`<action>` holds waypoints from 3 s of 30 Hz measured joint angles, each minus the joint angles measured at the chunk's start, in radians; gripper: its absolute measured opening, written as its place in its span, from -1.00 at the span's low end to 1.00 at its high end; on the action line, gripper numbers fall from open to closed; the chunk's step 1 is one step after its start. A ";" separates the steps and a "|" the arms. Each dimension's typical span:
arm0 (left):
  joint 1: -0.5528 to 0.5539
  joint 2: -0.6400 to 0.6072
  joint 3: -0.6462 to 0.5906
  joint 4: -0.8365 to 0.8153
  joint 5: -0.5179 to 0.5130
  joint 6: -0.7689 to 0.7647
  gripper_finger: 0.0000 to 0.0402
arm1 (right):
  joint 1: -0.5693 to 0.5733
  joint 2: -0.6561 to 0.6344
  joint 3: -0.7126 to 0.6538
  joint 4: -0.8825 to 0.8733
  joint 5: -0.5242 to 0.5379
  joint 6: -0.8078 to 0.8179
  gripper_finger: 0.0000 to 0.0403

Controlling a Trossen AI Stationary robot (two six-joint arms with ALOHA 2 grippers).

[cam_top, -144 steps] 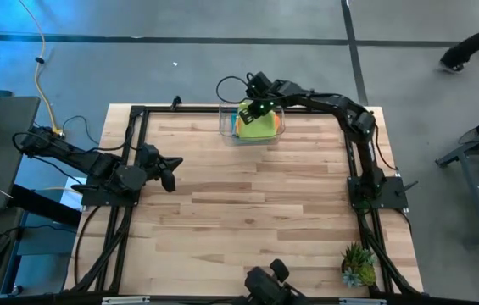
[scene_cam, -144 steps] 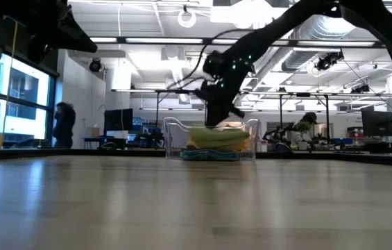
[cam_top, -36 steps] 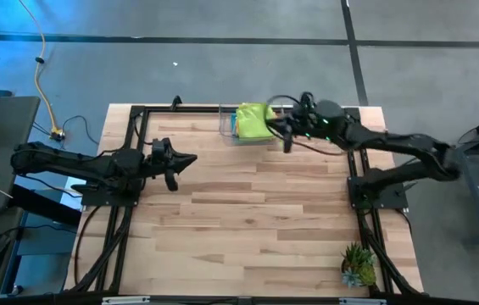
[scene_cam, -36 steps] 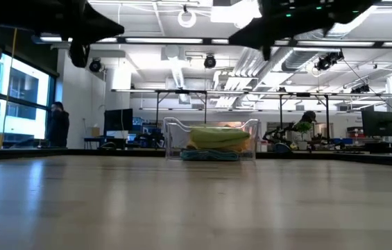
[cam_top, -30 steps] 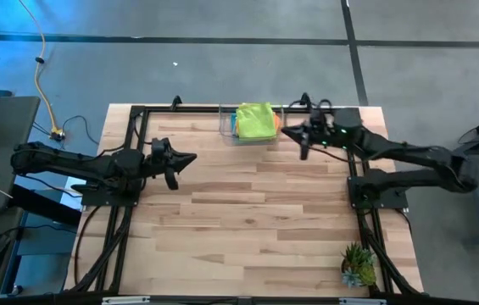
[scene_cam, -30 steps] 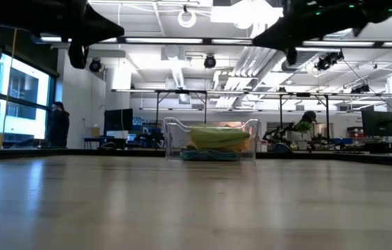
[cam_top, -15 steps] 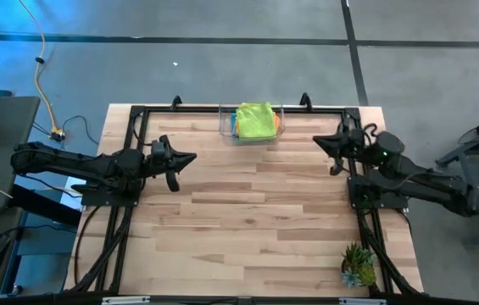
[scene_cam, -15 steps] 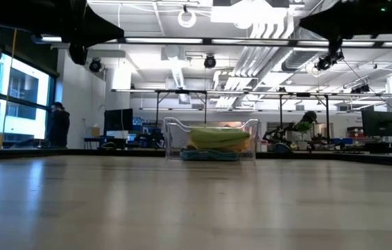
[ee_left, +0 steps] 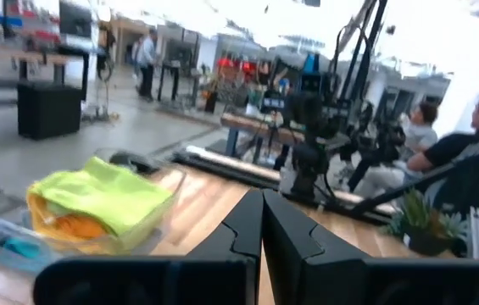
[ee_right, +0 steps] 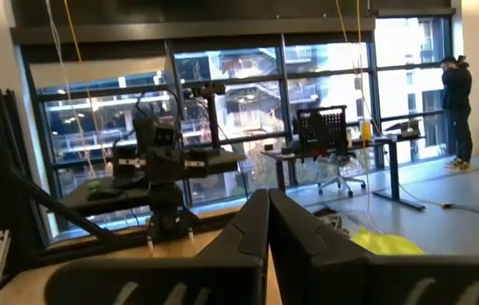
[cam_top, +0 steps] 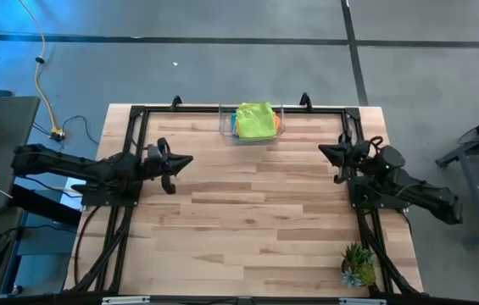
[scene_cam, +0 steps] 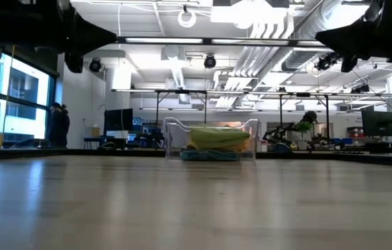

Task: Fold microfiber towels
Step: Return To Home Position

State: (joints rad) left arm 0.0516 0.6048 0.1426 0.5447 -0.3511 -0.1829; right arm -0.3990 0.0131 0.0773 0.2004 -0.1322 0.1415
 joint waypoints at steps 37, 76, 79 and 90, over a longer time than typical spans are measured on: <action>-0.002 -0.602 -0.129 -0.471 -0.121 0.132 -1.00 | 0.000 -0.010 -0.068 -0.002 0.027 -0.064 -1.00; -0.002 -0.598 -0.129 -0.450 -0.211 0.082 -1.00 | 0.000 0.001 -0.064 -0.200 0.129 0.060 -1.00; -0.001 -0.598 -0.129 -0.450 -0.211 0.082 -1.00 | 0.000 0.001 -0.064 -0.200 0.129 0.060 -1.00; -0.001 -0.598 -0.130 -0.450 -0.211 0.082 -1.00 | 0.000 0.001 -0.063 -0.200 0.129 0.060 -1.00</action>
State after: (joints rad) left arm 0.0502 0.0071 0.0128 0.0944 -0.5617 -0.1013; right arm -0.3992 0.0143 0.0139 0.0006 -0.0032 0.2016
